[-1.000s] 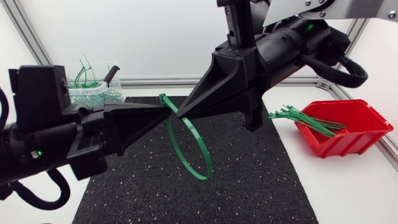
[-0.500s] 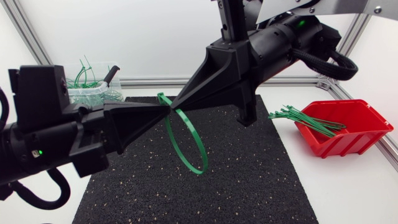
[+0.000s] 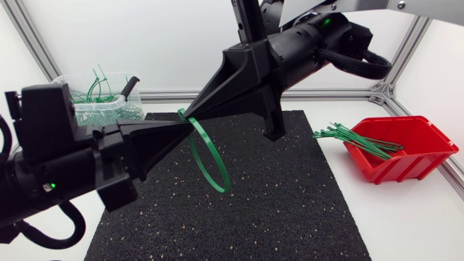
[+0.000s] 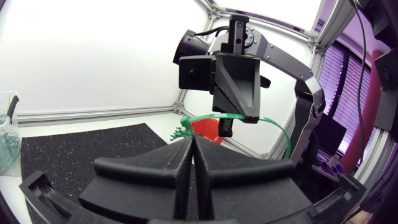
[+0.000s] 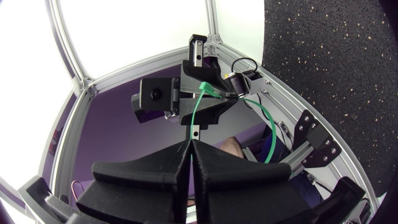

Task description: Take a green cable tie from the red box, thread the tail through the head to close it, then place it in the transparent bin on the left.

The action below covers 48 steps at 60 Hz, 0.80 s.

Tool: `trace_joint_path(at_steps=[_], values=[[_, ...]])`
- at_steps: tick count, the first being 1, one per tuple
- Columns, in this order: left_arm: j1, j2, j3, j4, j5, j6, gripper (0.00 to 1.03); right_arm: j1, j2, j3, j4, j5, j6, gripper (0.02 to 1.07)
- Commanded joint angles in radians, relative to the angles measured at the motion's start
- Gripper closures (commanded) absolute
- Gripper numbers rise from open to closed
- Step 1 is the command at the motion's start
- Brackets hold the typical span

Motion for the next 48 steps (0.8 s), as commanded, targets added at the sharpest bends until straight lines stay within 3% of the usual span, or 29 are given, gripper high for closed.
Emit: trace_joint_path(at_steps=[1,48], values=[[-0.012,-0.019,-0.016,0.026,0.005,0.015,1.00,0.010,0.039,0.028,-0.017,0.018,0.015,1.01],[-0.015,-0.029,-0.025,0.031,-0.008,0.028,1.00,-0.018,0.078,0.075,-0.026,0.065,0.018,1.01]])
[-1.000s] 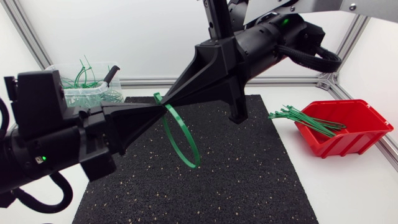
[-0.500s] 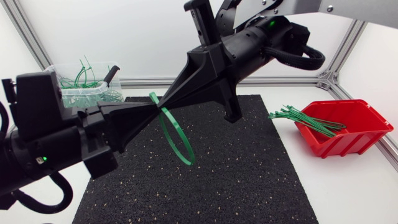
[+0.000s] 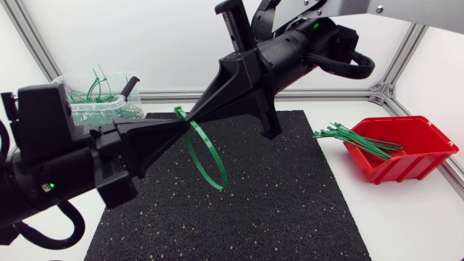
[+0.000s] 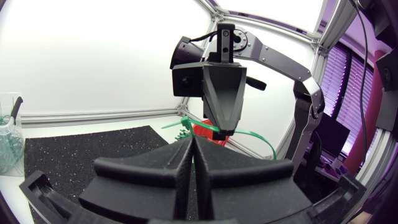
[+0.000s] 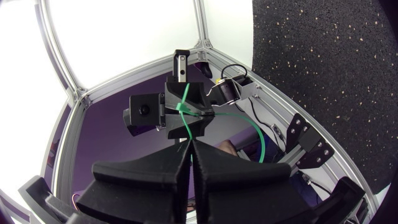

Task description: Take a green cable tie from the red box, thread the tail through the head to close it, then place it in the transparent bin on the left.

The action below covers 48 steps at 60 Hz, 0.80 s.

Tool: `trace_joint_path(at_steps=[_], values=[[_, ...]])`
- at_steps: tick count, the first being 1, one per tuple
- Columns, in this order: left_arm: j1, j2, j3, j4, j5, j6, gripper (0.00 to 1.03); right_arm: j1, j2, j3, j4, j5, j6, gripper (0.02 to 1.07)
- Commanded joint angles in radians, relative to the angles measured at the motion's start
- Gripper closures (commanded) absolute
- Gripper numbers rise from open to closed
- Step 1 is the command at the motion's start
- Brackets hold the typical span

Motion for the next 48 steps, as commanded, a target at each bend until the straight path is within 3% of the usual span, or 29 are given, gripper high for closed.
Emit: trace_joint_path(at_steps=[1,48], values=[[-0.015,-0.019,-0.018,0.026,0.020,0.024,1.00,0.001,0.020,0.034,-0.008,0.016,0.018,1.01],[-0.015,-0.031,-0.021,0.026,0.014,0.030,1.00,0.026,0.132,0.119,-0.010,0.030,0.020,1.01]])
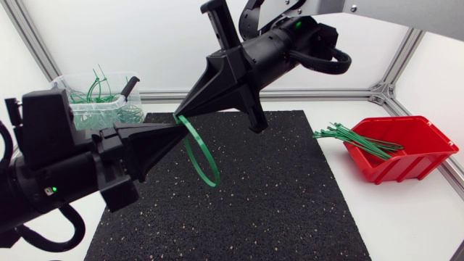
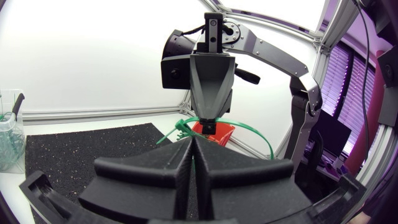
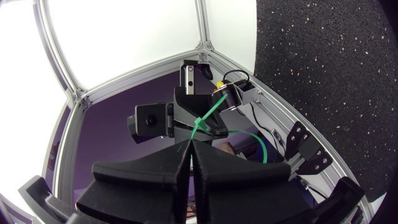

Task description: Take a green cable tie from the red box, thread the tail through the head to close it, then place it in the transparent bin on the left.

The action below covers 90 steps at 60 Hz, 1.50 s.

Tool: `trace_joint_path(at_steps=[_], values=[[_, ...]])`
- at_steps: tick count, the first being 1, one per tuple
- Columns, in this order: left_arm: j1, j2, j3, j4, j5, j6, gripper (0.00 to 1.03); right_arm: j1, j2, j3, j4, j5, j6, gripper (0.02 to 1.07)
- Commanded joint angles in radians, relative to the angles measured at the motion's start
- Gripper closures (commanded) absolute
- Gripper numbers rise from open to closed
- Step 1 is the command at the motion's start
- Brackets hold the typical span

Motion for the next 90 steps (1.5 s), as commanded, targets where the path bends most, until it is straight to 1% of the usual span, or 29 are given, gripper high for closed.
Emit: trace_joint_path(at_steps=[1,18,20,21,23,27,32,39,43,54,60,73,90], values=[[-0.013,-0.025,-0.004,0.028,0.022,0.031,1.00,0.007,0.046,0.014,-0.002,0.030,0.019,1.01],[-0.013,-0.025,-0.006,0.028,0.018,0.031,1.00,0.001,0.057,-0.015,-0.004,0.041,0.014,1.01],[-0.013,-0.025,-0.006,0.028,0.018,0.031,1.00,0.001,0.052,-0.017,-0.004,0.041,0.013,0.98],[-0.013,-0.024,-0.006,0.028,0.018,0.031,1.00,0.001,0.048,-0.017,-0.005,0.041,0.013,0.94],[-0.013,-0.024,-0.006,0.028,0.018,0.031,1.00,0.001,0.040,-0.018,-0.005,0.041,0.011,0.90],[-0.013,-0.022,-0.006,0.028,0.018,0.031,1.00,0.000,0.014,-0.023,-0.011,0.041,0.007,0.76],[-0.013,-0.021,-0.006,0.028,0.018,0.031,1.00,-0.006,-0.010,-0.037,-0.013,0.041,0.005,0.70],[-0.013,-0.018,-0.006,0.028,0.016,0.031,1.00,-0.022,-0.040,-0.058,-0.022,0.040,-0.010,0.70],[-0.013,-0.018,-0.006,0.028,0.016,0.031,1.00,-0.039,-0.060,-0.072,-0.022,0.040,-0.013,0.66],[-0.013,-0.016,-0.006,0.028,0.016,0.031,1.00,-0.106,-0.075,-0.089,-0.022,0.035,-0.033,0.66],[-0.013,-0.016,-0.006,0.030,0.016,0.031,1.00,-0.112,-0.067,-0.087,-0.018,0.033,-0.041,0.66],[-0.018,-0.010,-0.006,0.031,0.016,0.031,1.00,-0.085,0.013,-0.027,-0.013,0.018,-0.059,0.66],[-0.018,-0.010,-0.006,0.031,0.016,0.031,1.00,-0.022,0.108,0.123,-0.025,-0.010,-0.061,0.66]])
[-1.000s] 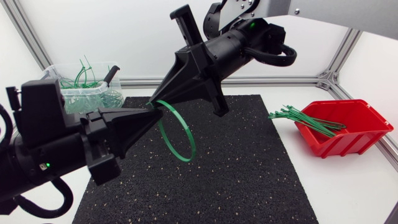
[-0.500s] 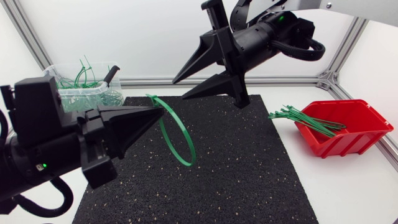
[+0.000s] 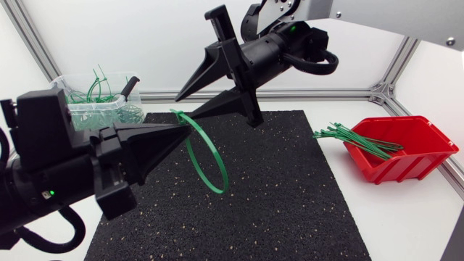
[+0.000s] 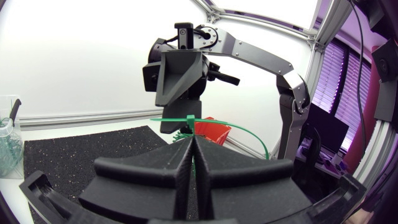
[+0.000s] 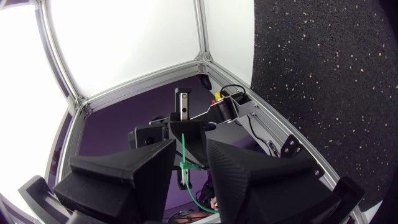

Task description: Take a green cable tie from the red box, thread the tail through the head to close it, then place it in the transparent bin on the left.

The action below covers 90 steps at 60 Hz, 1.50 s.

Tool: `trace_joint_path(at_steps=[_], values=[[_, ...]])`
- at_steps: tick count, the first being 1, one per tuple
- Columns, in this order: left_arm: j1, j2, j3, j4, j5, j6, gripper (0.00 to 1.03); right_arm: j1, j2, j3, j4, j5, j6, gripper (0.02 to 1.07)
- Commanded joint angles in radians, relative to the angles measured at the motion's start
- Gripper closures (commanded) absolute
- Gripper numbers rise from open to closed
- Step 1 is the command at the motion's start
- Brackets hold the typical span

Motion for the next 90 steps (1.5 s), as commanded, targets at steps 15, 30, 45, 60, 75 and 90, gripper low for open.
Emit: trace_joint_path(at_steps=[15,30,45,60,75,90], values=[[-0.009,-0.004,-0.002,0.018,0.004,0.013,1.00,0.041,0.043,0.057,-0.025,-0.039,-0.024,0.67],[-0.009,-0.007,-0.002,0.017,0.004,0.013,1.00,0.043,-0.005,-0.015,-0.028,-0.039,-0.058,0.83],[-0.009,-0.008,-0.002,0.017,0.004,0.013,1.00,0.047,-0.057,-0.060,-0.025,-0.039,-0.069,0.95],[-0.009,-0.010,-0.001,0.015,0.004,0.013,1.00,0.064,-0.074,-0.044,-0.026,-0.036,-0.061,1.01],[-0.011,-0.010,-0.001,0.014,0.004,0.013,1.00,0.064,-0.049,-0.027,-0.023,-0.030,-0.060,1.01],[-0.011,-0.010,-0.001,0.014,0.004,0.013,1.00,0.067,0.054,0.063,-0.026,-0.024,-0.054,1.01]])
